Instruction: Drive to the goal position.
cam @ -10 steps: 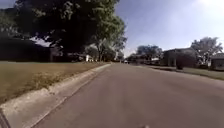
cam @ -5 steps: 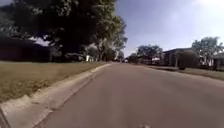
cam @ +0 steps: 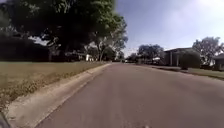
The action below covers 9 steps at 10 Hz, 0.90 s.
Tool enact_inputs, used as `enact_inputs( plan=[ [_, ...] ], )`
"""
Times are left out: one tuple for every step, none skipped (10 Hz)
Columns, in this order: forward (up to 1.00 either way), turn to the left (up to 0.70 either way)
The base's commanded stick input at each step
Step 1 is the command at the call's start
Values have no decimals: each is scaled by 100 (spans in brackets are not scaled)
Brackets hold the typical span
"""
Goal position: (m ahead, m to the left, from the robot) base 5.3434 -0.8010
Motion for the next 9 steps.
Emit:
enact_inputs(
  plan=[
    [100, 0],
    [100, 0],
    [100, 0],
    [100, 0],
    [100, 0],
    [100, 0],
    [100, 0],
    [100, 0],
    [100, 0]
  ],
)
